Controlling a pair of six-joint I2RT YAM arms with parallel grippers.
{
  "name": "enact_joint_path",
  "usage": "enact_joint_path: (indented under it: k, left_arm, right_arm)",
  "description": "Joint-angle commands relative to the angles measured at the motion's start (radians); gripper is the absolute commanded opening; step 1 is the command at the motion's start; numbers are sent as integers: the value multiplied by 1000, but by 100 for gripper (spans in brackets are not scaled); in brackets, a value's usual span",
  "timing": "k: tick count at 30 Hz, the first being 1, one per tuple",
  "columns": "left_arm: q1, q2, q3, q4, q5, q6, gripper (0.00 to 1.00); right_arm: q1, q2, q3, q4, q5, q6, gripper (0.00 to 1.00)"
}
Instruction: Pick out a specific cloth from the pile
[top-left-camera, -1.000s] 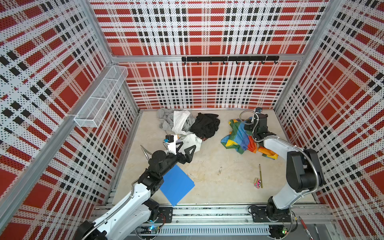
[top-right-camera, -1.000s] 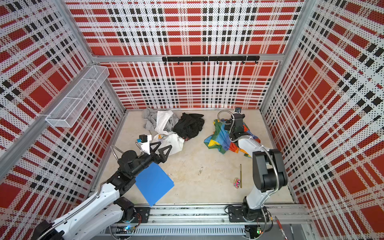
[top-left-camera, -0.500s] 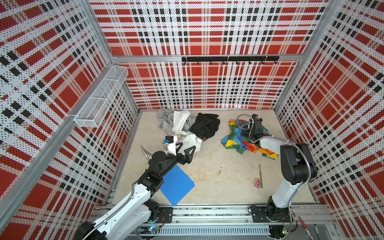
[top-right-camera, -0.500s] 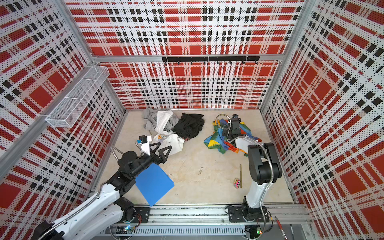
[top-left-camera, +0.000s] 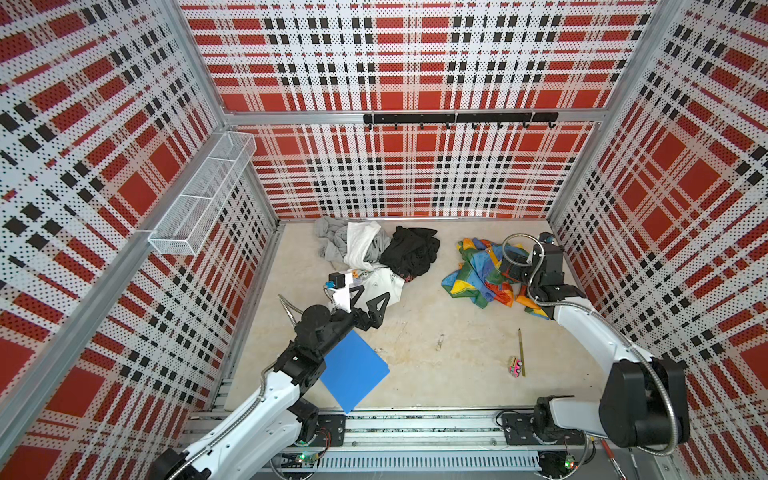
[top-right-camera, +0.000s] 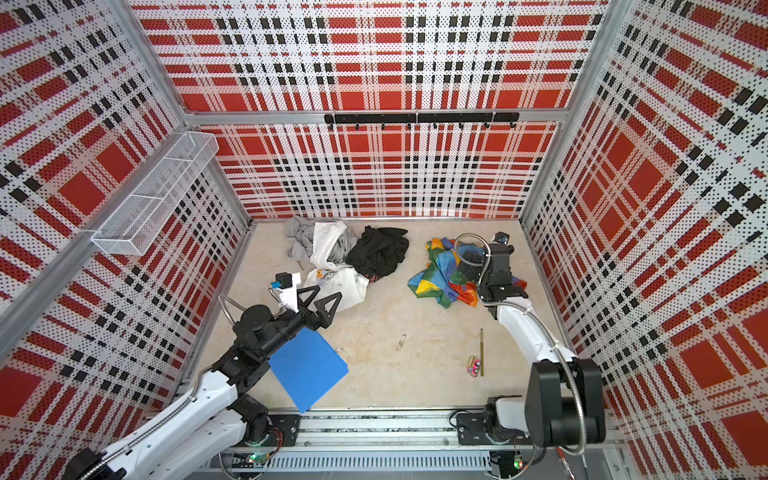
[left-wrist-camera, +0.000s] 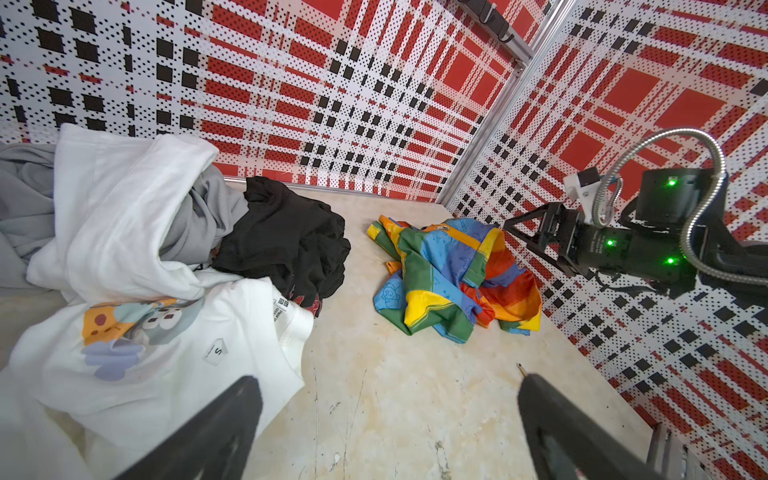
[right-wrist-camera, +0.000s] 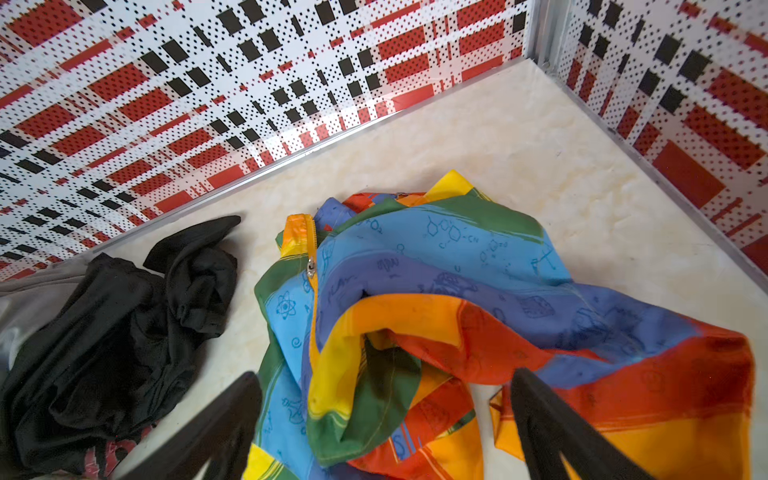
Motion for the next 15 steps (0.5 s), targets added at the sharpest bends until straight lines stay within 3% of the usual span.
enact_joint_path:
  k: [1, 4, 8, 15]
  left_arm:
    - [-3, 1, -6, 19, 0, 8, 99]
    - [-2, -8, -12, 18, -1, 5, 99]
    - [4, -23, -19, 14, -1, 3, 99]
    - [12, -27, -12, 0, 11, 4, 99]
  right_arm:
    - [-88, 34, 12, 18, -73, 13, 100]
    - [-150, 120, 46, 61, -221, 24, 100]
    - [-148, 214, 80, 117, -375, 45, 100]
    - [-47, 235, 86, 221, -379, 64, 100]
